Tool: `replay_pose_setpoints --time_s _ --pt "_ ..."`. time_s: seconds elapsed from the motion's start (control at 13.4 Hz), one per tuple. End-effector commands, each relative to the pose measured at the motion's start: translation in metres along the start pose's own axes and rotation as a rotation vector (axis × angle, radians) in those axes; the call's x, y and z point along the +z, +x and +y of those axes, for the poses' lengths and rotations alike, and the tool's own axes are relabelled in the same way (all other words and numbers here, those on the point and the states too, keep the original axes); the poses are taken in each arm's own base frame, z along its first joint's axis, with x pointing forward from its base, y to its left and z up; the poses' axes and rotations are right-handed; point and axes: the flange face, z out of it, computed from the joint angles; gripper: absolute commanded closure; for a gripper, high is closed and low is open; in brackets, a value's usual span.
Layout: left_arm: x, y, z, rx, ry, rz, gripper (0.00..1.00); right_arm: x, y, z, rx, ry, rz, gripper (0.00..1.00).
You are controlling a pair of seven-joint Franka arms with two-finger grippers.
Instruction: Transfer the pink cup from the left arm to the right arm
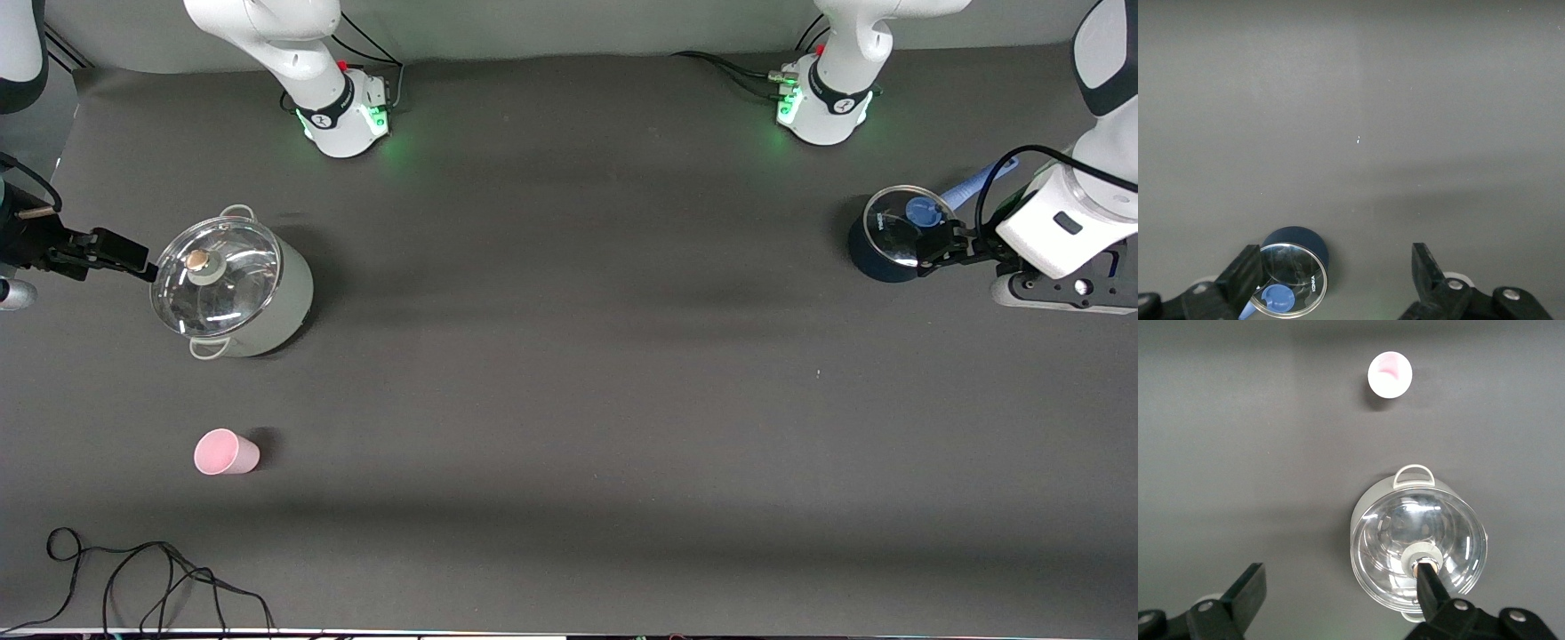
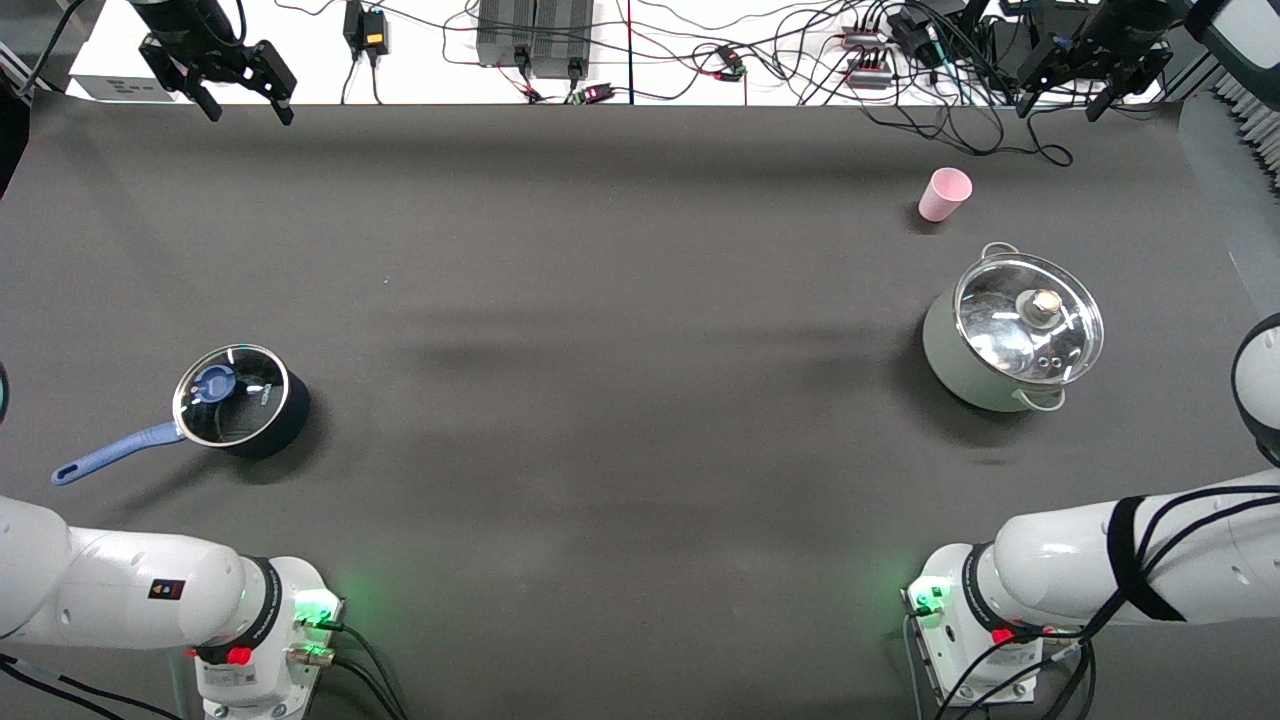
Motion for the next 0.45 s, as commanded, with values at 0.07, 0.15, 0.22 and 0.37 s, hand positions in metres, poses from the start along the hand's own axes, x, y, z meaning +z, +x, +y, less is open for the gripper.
replay_pose_setpoints --time_s 0.07,0.15,0.22,0.37 --pt "0.0007 -0.0027 -0.001 0.013 0.009 -0.004 0.0 -0.0064 -0.0023 0.0007 -0.021 0.009 -0.003 0.0" --pt "0.0 -0.0026 -0.001 0.013 0.009 -0.002 0.0 -0.0064 -0.0023 0.0007 -0.019 0.009 -0.003 0.0" --pt "-0.0006 -0.0027 -0.001 0.019 0.009 -0.002 0.0 -0.0064 -0.0023 0.0007 -0.019 0.009 -0.003 0.0" --pt "-0.0004 -0.0029 -0.001 0.03 0.009 -0.004 0.0 -0.0071 -0.0023 0.0008 -0.019 0.007 -0.002 0.0"
